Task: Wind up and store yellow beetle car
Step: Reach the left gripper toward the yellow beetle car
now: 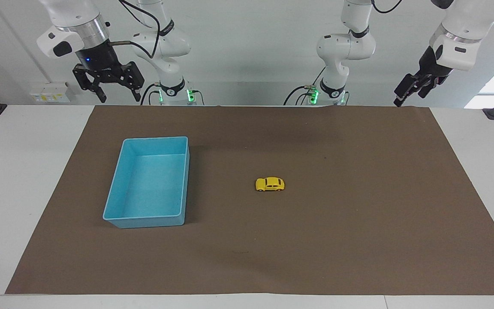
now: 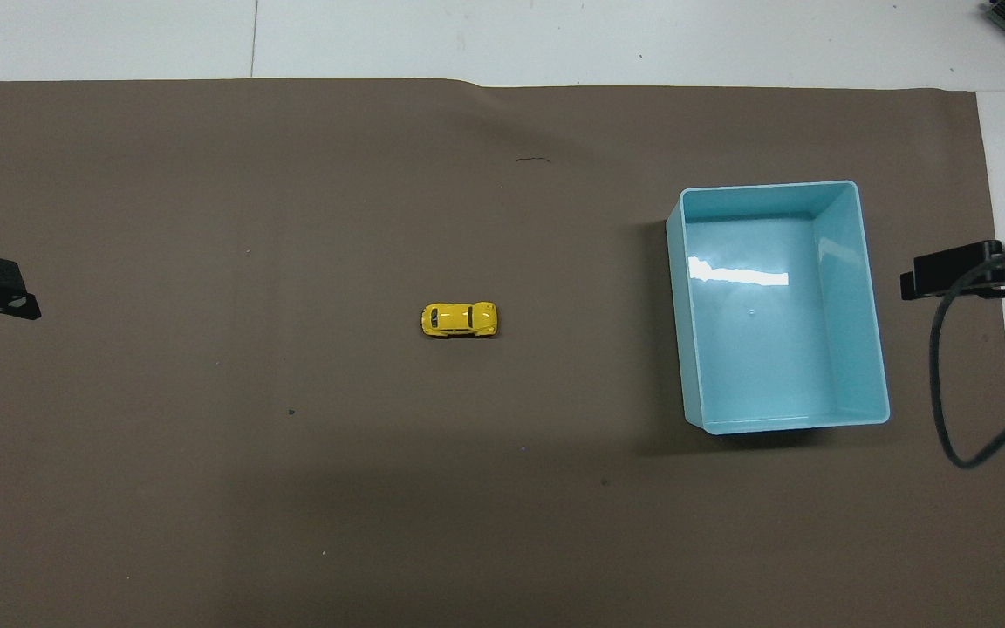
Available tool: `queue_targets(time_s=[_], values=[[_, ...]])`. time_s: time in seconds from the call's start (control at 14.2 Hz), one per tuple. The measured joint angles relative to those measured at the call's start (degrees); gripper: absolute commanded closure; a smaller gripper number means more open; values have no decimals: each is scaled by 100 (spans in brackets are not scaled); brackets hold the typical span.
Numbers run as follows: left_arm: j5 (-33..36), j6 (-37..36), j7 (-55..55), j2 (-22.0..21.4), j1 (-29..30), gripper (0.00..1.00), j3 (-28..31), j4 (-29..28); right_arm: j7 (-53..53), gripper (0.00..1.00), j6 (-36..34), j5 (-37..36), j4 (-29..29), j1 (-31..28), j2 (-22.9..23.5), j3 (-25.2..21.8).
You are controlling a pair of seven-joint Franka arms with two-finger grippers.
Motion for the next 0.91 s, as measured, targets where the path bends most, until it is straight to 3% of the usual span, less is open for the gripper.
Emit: queue_targets(time_s=[0.91], values=[[-3, 284, -3853, -91, -5, 0, -104, -513, 0, 0, 0, 0, 0, 0, 0, 0]])
